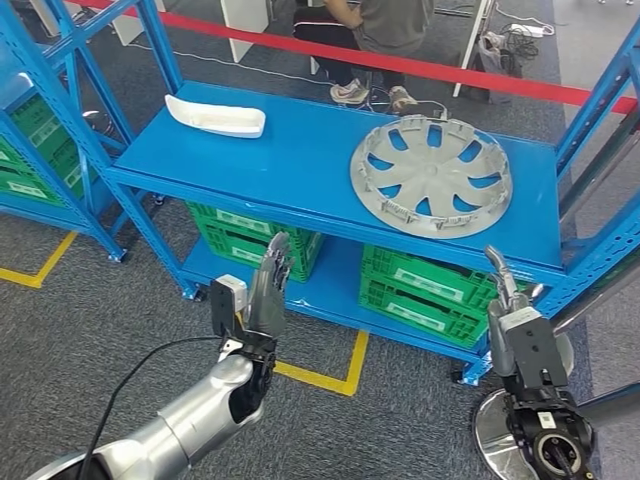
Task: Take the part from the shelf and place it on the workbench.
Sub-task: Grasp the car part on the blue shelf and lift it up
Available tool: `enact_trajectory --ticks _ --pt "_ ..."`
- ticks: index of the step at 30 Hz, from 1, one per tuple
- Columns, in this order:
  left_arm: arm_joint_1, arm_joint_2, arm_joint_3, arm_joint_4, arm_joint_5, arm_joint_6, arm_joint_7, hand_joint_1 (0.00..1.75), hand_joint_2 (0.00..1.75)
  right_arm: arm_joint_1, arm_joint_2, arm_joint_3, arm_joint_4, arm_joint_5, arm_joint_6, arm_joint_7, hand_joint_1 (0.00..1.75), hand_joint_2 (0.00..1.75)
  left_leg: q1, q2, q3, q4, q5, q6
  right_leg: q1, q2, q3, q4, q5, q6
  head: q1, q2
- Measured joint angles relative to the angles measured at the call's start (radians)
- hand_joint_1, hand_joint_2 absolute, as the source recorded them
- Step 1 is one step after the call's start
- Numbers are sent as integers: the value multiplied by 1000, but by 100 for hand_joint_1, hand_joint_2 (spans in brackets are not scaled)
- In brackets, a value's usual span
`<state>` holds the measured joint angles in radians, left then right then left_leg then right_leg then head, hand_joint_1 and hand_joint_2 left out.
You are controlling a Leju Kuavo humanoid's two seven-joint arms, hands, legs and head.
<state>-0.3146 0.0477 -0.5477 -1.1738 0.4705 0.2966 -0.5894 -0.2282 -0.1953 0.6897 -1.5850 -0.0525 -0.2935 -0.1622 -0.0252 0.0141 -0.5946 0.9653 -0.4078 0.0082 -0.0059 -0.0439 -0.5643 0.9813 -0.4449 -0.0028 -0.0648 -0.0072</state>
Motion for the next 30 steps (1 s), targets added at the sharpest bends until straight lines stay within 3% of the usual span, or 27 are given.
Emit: enact_trajectory --ticks 10,17,20,22,24,27,28,29,30 --pt "1 0 0 0 -5 -12 0 0 0 0 0 0 0 0 -5 0 0 0 0 0 0 1 -1 5 0 1 2 -5 3 11 2 0" --pt "0 -1 0 0 -12 -24 0 0 0 1 0 0 0 0 -7 0 0 0 3 0 0 1 -1 5 0 1 2 -5 3 11 2 0" --pt "0 0 0 0 -14 -25 -1 0 0 0 0 0 0 0 -6 0 0 0 -1 -1 -1 0 -3 14 -2 -1 5 -12 6 19 0 0" --pt "-1 0 -1 0 -14 -25 -4 0 0 0 1 0 0 0 -4 0 0 0 7 -2 11 -19 4 22 -1 5 4 -10 1 26 -1 0" --pt "-2 -1 -1 0 -14 -25 -7 0 0 -1 1 -1 1 -1 -2 -1 0 0 17 -2 27 -37 11 26 -2 25 -25 55 -35 33 4 0" --pt "-2 -4 -1 0 -15 -25 -8 0 0 1 1 -1 6 -4 2 -1 0 0 21 -4 32 -40 9 25 -12 40 -121 245 -109 45 13 0" --pt "-1 -4 -1 1 -15 -25 -8 0 0 2 1 0 8 -4 3 -1 0 0 22 -7 33 -39 7 22 -17 40 -136 269 -107 49 14 0" --pt "0 -4 -1 1 -15 -25 -8 0 0 2 1 0 9 -5 3 -1 0 0 25 -10 35 -37 4 18 -23 40 -131 251 -86 54 14 0" --pt "0 -4 -1 1 -15 -26 -8 0 0 2 1 0 11 -5 4 -1 0 0 29 -13 38 -34 1 12 -30 40 -106 195 -49 60 14 0"
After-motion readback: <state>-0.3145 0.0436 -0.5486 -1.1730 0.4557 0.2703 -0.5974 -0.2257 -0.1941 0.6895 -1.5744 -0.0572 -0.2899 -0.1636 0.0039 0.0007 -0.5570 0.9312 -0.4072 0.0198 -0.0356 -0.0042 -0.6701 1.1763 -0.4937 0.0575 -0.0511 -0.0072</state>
